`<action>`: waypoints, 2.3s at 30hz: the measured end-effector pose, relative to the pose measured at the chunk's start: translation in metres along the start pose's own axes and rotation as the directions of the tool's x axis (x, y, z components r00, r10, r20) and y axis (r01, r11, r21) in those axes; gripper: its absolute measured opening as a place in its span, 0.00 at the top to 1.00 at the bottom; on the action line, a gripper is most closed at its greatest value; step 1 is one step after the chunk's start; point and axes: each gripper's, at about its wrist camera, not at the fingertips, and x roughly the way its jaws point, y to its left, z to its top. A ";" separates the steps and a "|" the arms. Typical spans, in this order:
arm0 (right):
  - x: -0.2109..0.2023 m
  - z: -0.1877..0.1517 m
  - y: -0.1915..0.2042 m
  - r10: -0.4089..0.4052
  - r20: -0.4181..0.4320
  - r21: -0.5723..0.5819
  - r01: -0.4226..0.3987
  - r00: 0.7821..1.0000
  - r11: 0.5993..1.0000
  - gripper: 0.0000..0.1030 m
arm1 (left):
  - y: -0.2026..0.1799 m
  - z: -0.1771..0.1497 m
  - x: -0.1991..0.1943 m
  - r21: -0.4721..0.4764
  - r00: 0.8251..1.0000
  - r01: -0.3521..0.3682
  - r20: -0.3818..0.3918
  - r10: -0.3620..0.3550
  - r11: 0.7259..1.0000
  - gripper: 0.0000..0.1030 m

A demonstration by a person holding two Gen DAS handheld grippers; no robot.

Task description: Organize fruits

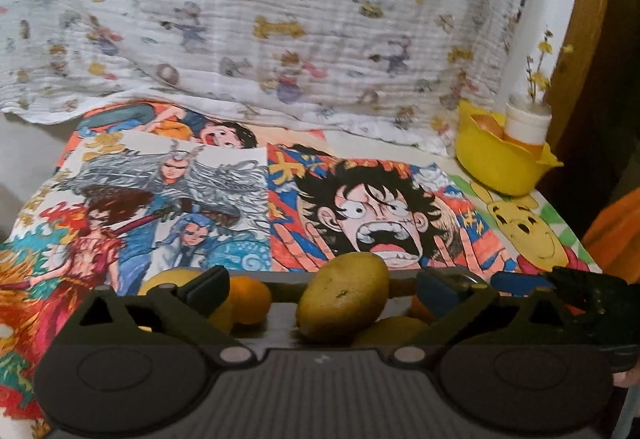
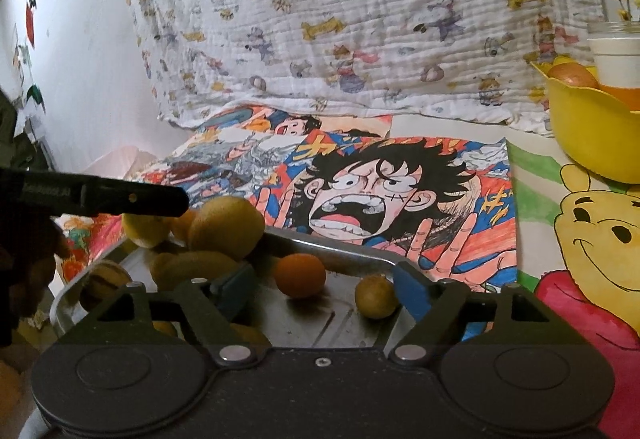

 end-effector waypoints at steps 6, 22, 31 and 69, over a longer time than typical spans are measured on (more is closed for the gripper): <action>-0.009 0.001 0.003 -0.008 0.045 0.052 0.006 0.999 0.999 0.09 | 0.001 -0.007 -0.018 -0.043 0.996 -0.049 0.068 0.052 0.998 0.01; -0.035 -0.003 0.024 -0.032 0.124 0.085 0.021 0.992 0.996 0.01 | 0.017 -0.040 -0.060 -0.205 0.975 -0.142 0.140 0.173 0.968 0.01; -0.050 -0.012 0.046 -0.033 0.152 0.046 0.026 0.988 0.999 0.01 | 0.016 -0.061 -0.083 -0.158 0.957 -0.211 0.168 0.237 0.965 0.00; -0.092 -0.075 0.095 -0.102 0.146 0.091 0.089 0.984 0.992 0.01 | 0.014 -0.128 -0.130 -0.089 0.971 -0.185 0.136 0.196 0.979 0.00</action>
